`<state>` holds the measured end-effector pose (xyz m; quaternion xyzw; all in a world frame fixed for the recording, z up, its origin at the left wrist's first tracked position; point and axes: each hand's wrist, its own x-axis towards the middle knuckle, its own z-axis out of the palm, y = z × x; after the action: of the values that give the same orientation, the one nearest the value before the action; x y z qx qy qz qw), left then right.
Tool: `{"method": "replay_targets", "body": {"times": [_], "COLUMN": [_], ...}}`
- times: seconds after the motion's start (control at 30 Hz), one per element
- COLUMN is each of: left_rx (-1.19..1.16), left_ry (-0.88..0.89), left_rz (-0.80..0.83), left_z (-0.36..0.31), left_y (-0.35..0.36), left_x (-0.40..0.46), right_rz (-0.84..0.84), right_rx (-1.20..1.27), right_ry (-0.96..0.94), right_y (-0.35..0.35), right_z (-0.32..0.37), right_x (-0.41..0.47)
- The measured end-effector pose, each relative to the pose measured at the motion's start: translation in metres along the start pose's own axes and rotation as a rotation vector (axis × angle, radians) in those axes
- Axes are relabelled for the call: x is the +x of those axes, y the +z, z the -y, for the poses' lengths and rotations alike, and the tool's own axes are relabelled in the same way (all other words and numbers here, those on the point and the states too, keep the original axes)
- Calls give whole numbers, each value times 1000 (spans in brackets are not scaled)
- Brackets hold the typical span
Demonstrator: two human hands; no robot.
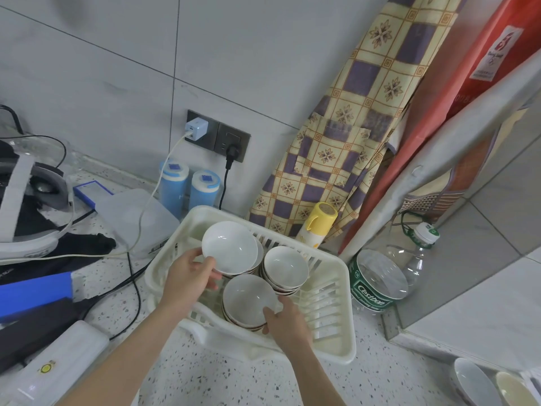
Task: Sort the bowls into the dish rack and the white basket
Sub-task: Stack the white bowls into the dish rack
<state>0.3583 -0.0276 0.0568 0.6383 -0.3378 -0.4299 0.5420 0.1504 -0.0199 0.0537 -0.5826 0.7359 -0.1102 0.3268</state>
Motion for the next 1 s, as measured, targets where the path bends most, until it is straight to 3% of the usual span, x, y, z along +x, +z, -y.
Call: {"method": "replay_targets", "body": {"times": [0.2,0.5,0.83,1.0], "left_rx": [13,287,522,444], "left_ry": [-22,-99,-43,-50], "left_rz": [75,445,583,591], "left_z": [-7,-13,-16,-14], "left_y": [-6,-8,-2,-1], "left_x": [-2,-2,-8,-4], "right_rz": [-217,-34,0,-15], "right_rx": [409,403,428,414], "right_ry": [71,-149,-176,-108], "right_y": [-9,-9,-11,-10], "right_z": [-1,0,-5,-5], "right_x": [-4,-11,-7,-6]}}
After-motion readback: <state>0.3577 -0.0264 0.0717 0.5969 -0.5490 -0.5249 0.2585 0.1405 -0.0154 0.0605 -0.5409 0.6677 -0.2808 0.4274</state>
